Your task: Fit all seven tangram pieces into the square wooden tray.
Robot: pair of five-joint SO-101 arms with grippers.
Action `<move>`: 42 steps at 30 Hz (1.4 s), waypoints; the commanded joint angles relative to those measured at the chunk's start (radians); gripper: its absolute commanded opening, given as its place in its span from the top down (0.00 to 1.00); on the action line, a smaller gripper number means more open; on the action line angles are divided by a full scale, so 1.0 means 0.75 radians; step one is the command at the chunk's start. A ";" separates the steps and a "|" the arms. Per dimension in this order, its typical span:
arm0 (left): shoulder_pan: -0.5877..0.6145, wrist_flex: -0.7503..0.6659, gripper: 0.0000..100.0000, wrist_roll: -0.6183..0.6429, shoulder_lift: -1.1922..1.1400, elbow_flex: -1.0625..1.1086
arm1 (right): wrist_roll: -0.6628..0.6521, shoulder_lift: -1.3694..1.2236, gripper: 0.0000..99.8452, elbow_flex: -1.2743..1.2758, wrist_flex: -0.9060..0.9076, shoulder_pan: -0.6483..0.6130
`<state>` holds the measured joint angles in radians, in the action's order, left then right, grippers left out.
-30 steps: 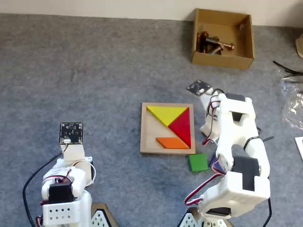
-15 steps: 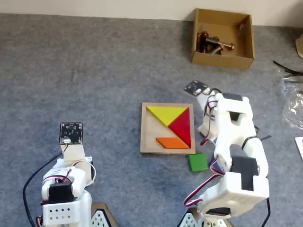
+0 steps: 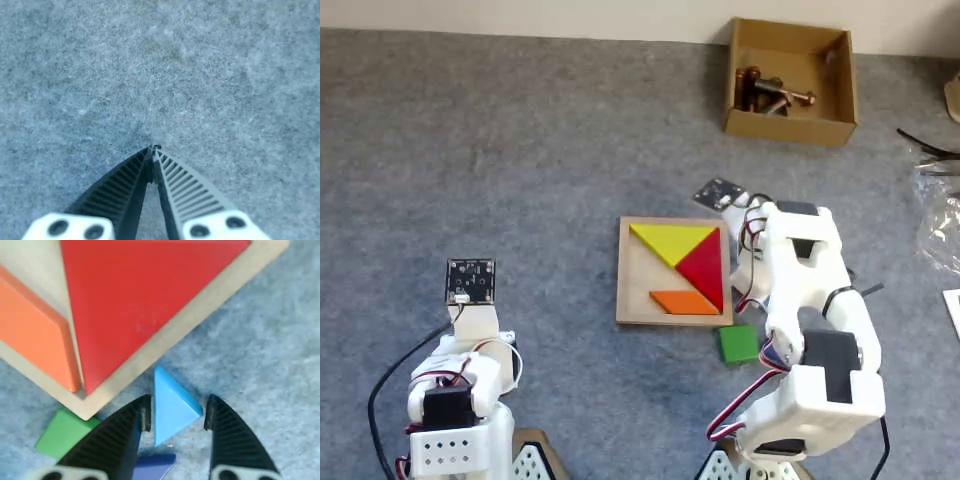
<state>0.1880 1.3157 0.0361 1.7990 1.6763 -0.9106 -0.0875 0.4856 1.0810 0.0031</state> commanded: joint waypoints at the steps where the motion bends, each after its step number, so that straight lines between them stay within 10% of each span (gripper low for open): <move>1: 0.011 0.010 1.00 0.002 -0.009 0.028 | -0.020 0.066 0.83 -0.005 -0.021 -0.013; 42: 0.011 0.010 1.00 0.002 -0.009 0.028 | -0.010 0.085 0.91 -0.185 0.253 0.036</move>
<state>0.1880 1.3157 0.0361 1.7990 1.6763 -0.9122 -0.0875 0.4074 1.2451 0.0184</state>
